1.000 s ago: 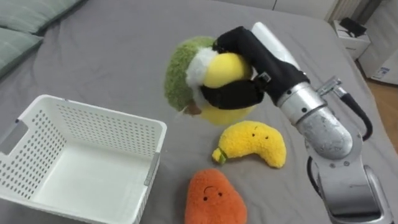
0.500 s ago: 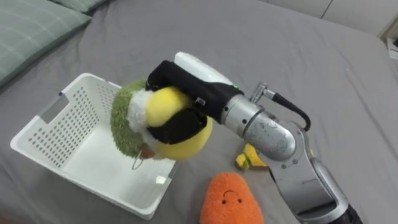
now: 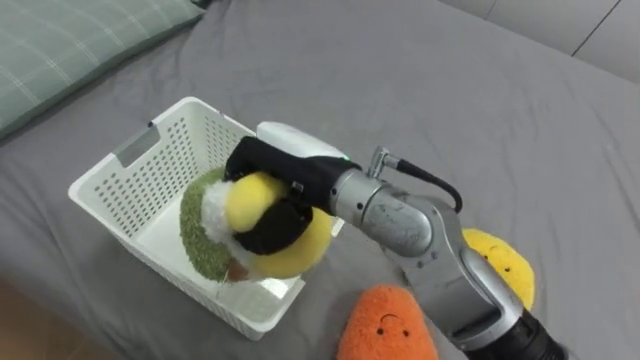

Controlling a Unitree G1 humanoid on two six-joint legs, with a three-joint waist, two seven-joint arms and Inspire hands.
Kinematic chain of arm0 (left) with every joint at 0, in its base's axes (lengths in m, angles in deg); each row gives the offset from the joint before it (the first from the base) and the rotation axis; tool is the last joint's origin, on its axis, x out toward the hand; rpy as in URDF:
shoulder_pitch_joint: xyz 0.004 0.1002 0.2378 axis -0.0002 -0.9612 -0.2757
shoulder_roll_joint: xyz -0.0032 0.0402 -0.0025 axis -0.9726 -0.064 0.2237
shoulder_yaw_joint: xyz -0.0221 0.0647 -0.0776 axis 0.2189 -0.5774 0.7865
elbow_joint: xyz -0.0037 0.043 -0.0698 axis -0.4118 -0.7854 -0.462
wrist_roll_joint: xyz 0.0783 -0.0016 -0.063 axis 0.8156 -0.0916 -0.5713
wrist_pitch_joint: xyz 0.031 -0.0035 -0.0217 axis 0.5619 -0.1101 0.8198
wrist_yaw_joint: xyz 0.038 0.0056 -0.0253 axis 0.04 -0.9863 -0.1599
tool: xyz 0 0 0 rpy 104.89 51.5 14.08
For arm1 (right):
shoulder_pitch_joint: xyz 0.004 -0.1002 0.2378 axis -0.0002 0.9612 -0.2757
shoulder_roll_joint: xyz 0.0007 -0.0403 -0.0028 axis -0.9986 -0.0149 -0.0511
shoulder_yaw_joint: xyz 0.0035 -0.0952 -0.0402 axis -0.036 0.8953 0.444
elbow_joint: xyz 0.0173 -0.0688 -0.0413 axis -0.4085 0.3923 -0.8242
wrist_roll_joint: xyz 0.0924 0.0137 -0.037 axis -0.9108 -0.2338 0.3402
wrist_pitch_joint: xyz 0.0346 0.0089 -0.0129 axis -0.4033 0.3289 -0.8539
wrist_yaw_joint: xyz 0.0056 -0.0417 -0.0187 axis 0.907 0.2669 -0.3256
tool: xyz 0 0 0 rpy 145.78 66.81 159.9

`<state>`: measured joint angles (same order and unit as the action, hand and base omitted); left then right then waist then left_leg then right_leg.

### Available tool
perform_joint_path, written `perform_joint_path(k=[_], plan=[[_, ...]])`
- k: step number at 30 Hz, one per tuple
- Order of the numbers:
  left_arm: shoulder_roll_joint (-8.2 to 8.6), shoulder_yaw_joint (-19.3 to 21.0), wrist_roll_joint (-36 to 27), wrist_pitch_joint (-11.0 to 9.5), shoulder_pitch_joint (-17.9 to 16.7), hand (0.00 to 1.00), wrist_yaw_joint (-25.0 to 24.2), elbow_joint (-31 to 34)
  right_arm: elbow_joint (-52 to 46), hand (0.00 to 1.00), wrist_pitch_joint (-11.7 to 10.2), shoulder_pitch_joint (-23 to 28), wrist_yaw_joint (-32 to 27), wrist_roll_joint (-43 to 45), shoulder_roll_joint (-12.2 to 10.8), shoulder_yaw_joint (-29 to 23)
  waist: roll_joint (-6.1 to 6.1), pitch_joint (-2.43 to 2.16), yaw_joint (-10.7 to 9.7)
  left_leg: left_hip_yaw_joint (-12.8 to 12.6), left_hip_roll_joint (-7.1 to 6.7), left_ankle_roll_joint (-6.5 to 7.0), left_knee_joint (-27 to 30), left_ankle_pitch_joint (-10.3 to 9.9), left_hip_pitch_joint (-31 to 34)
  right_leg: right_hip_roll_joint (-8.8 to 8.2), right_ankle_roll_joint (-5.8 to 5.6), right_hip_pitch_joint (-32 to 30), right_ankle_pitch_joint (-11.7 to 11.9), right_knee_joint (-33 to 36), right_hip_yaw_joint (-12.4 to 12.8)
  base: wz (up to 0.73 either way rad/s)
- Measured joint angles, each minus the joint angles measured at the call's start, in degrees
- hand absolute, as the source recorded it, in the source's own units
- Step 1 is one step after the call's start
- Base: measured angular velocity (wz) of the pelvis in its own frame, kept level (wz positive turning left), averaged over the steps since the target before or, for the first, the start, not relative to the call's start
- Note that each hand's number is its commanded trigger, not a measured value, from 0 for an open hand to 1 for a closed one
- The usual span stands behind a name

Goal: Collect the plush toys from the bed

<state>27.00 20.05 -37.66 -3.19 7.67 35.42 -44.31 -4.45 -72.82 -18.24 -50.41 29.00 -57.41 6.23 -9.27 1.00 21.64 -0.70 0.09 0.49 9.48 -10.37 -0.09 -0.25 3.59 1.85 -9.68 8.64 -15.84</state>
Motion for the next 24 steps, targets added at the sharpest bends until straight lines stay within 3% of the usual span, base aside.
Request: perform_joint_path(k=[6,10,17,24], plan=[[0.02,0.08,0.13,1.26,0.0,0.0,-0.11,-1.45,4.58,0.0,1.09,-0.32,-0.43,3.67,-0.02,-0.04,0.13,0.11,1.16,0.42,-0.09,0.03,0.09,0.01,0.64,-0.09,-0.01,-0.27,0.02,0.1,-0.42,0.03],[0.08,0.22,0.14,1.24,-0.02,0.0,-0.25,-2.89,9.01,0.0,0.86,-1.81,-1.44,3.57,-0.34,-0.11,0.4,0.63,0.99,1.46,-0.74,0.22,0.25,0.14,0.73,-0.42,-0.13,0.1,-0.03,0.02,-1.81,0.14],[-0.09,1.2,0.14,1.26,-0.03,0.0,-0.9,-2.79,12.73,0.0,-0.15,-2.26,-3.52,3.15,0.28,-0.18,0.5,0.69,0.63,1.71,-0.77,0.54,0.27,0.32,1.48,-0.82,-0.54,-0.23,0.12,0.02,-2.2,0.04],[-0.04,1.25,0.18,1.54,-0.02,0.0,-0.92,-2.24,12.7,0.0,-0.28,-2.24,-8.4,3.14,1.5,-2.39,1.52,0.66,-0.79,1.59,-0.91,0.76,0.61,0.42,1.47,-0.97,-0.86,-0.3,0.38,0.06,-2.02,0.0]])
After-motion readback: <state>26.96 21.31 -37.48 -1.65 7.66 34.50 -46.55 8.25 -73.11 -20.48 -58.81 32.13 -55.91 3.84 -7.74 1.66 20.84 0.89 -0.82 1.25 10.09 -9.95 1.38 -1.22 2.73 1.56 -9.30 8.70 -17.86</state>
